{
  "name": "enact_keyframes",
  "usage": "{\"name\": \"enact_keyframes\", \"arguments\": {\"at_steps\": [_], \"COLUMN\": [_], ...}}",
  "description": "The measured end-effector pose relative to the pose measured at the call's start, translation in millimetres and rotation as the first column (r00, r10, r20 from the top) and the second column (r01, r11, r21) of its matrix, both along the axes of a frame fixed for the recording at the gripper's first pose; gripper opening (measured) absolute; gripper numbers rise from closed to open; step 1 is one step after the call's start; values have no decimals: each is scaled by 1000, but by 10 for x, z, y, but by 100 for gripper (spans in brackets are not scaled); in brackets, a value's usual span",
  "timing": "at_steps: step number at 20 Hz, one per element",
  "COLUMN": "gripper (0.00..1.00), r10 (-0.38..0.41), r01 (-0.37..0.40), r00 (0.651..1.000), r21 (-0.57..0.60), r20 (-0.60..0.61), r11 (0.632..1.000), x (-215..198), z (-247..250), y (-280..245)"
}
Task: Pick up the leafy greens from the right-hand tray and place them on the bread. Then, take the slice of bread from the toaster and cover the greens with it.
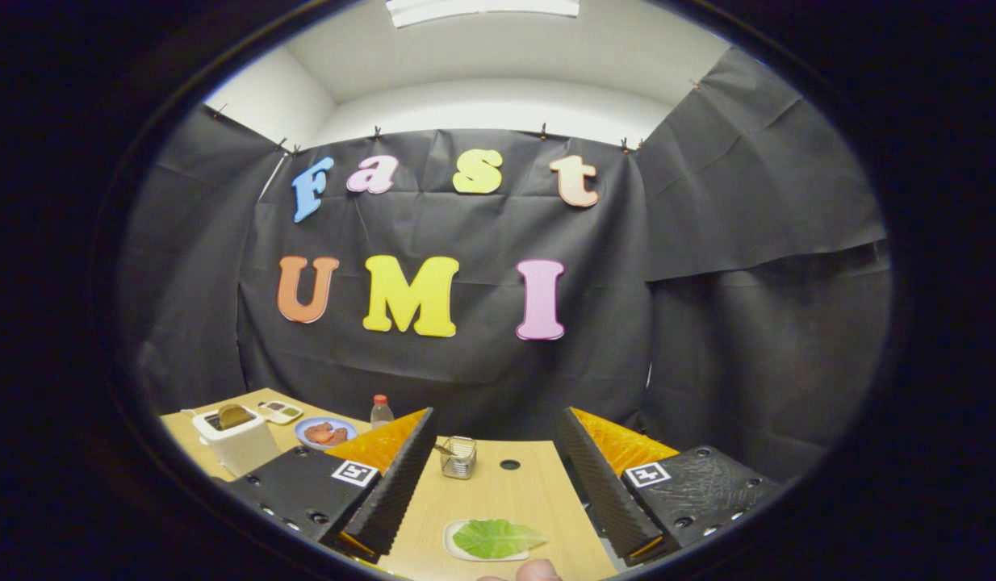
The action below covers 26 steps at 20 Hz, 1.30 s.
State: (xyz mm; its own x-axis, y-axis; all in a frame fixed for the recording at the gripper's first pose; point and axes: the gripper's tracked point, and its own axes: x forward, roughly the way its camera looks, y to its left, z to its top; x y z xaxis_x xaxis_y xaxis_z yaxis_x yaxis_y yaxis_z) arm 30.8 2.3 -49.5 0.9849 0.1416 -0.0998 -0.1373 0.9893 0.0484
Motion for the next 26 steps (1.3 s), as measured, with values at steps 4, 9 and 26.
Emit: {"name": "enact_keyframes", "arguments": {"at_steps": [4, 9, 26], "gripper": [95, 95, 96], "r10": [22, 40, 75], "r01": [-21, -41, -50], "r00": [995, 968, 772], "r21": [11, 3, 58], "r20": [-102, -246, -631], "r11": [1000, 999, 997], "x": [76, 198, 763], "z": [-434, -1221, -3740], "y": [-121, -310, -377]}}
